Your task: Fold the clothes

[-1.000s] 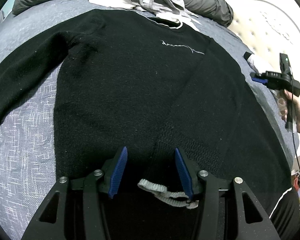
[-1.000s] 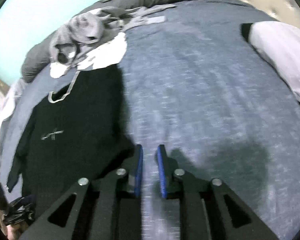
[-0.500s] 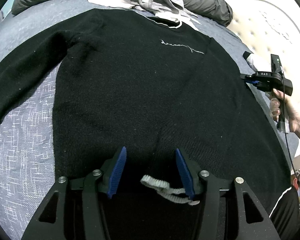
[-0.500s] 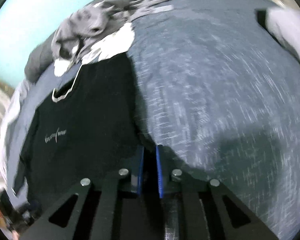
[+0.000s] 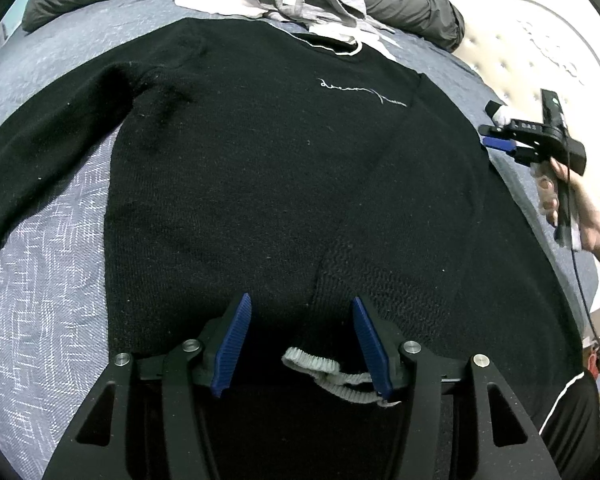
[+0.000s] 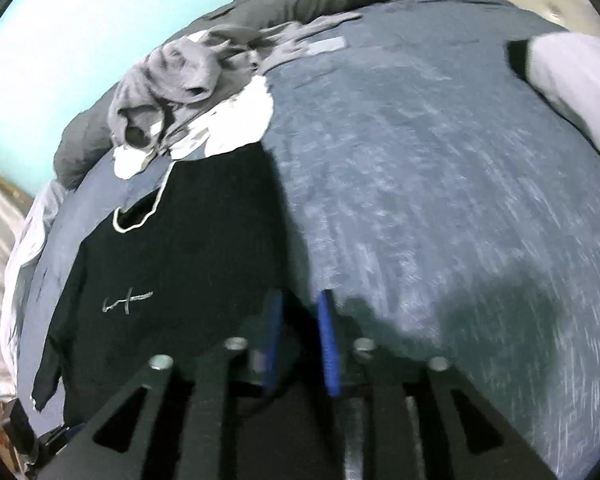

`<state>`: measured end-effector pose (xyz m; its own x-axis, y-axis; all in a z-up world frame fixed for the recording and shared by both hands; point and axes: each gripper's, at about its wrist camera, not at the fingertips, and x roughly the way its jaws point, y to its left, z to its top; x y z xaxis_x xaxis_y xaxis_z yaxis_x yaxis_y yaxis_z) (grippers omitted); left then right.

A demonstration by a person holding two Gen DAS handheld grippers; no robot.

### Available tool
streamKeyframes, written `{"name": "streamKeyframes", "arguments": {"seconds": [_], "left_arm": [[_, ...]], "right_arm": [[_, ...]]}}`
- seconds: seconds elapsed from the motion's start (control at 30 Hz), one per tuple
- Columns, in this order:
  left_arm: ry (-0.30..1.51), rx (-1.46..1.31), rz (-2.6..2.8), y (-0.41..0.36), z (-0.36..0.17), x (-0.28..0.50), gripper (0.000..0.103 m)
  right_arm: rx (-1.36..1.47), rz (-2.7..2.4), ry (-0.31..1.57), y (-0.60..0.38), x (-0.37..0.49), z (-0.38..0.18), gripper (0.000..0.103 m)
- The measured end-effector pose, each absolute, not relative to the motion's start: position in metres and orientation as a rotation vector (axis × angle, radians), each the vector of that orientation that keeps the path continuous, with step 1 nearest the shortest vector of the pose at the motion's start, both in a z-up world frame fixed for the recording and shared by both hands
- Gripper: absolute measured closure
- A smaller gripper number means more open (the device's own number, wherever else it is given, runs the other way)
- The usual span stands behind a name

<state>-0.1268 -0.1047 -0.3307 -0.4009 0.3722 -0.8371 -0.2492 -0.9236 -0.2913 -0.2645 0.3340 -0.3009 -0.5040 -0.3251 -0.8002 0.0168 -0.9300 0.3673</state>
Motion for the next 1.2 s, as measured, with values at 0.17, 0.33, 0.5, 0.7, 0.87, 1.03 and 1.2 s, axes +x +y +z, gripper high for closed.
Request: {"name": "streamKeyframes", "arguments": {"seconds": [0.17,0.33,0.5,0.7,0.87,1.03,1.2], "left_arm": [[-0.172,-1.449,2.347,-0.105,-0.33,-0.127,0.044],[-0.176,-1.449,2.343,-0.105,-0.331,-0.128,0.044],[-0.173,-1.448,2.343,-0.105,-0.331,-0.128,0.044],[-0.167,-1.452,2.348,-0.103,-0.331,-0.127,0.042],[-0.166,-1.45,2.35,-0.103,-0.331,-0.126,0.042],[-0.172,-1.446,2.348,-0.104,-0.331,-0.126,0.042],[-0.213,-1.443,2.341,-0.11,-0.326,-0.124,0.042]], "right_arm": [[1.499,-2.478,-0.417,0.326,-0.274,-0.315,0.073],[1.468,-2.517,-0.569,0.342,-0.269,-0.321,0.097],[1.499,-2.597,-0.7,0.366,-0.265,-0.327,0.103],[1.432,-2.586,-0.594,0.361,-0.267,-0.315,0.102],[1.379,-2.571,-0.536,0.348,-0.273,-0.303,0.101],[1.354,-2.581,-0.499,0.334,-0.285,-0.289,0.101],[1.348,-2.576,-0.485,0.312,-0.277,-0.287,0.1]]}}
